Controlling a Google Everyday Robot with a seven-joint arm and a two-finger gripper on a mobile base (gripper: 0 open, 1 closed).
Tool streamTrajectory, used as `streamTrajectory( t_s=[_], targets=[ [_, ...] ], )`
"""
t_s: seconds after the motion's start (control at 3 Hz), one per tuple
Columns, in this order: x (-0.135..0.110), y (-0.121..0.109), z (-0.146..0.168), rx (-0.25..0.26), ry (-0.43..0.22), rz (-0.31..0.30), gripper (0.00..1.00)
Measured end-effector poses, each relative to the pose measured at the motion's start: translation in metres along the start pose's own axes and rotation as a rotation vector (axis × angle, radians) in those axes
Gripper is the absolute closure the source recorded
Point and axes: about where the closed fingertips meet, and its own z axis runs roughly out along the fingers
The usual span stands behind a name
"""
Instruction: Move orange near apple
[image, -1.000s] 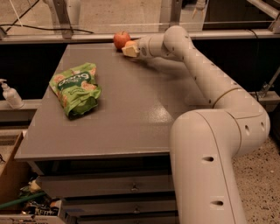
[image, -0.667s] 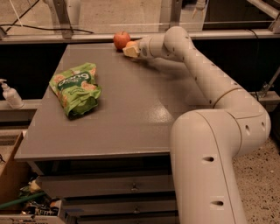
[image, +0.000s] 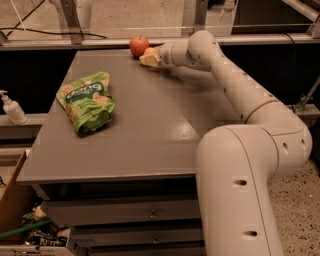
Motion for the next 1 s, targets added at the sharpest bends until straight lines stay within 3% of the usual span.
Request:
streamTrajectory(
  t_s=[0.33,1.0],
  targets=[
    [0.002,0.0,-0.002,0.002,0.002,0.0,0.0],
    [-0.001,-0.001,-0.018,-0.011,-0.02,0.002,0.0]
  ],
)
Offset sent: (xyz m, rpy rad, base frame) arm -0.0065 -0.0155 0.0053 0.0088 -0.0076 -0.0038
